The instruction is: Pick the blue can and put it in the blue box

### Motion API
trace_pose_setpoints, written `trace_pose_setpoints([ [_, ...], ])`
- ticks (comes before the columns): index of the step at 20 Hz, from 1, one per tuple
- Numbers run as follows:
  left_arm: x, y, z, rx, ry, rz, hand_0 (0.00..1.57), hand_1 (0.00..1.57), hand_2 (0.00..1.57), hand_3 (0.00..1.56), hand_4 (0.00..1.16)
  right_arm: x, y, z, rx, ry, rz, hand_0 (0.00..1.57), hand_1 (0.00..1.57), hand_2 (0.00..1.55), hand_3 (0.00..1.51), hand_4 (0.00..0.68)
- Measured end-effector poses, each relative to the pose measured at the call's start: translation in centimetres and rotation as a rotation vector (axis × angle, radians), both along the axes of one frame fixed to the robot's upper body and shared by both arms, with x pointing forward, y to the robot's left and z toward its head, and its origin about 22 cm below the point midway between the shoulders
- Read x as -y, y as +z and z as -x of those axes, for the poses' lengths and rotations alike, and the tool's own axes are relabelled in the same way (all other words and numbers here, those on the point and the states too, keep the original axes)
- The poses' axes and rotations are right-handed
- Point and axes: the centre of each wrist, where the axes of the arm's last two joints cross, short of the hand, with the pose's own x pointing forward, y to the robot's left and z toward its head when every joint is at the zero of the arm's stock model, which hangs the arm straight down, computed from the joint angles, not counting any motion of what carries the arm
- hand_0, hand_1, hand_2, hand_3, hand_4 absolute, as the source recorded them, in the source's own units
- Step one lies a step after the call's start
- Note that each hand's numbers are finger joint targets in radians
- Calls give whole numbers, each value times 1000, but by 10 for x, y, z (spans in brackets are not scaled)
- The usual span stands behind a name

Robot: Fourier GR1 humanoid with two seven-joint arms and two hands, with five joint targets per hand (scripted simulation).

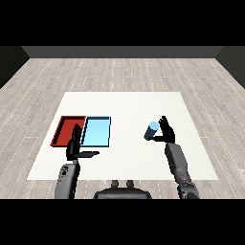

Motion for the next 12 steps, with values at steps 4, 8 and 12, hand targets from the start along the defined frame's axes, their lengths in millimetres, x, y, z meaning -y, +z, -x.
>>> trace_pose_setpoints([
  [4, -5, -5, 5, 3, 8, -2, 0, 0, 0, 0, 0, -4, -7, -6, -13, 0, -18, 0, 0, 0, 0, 0],
  [8, 1, -10, 5, 13, 22, -15, 0, 0, 0, 0, 0, -9, -13, -13, -35, 7, -31, 0, 0, 0, 0, 0],
  [12, -2, -4, 10, 16, 26, -26, 0, 0, 0, 0, 0, -10, -21, -15, -52, 4, -50, 0, 0, 0, 0, 0],
])
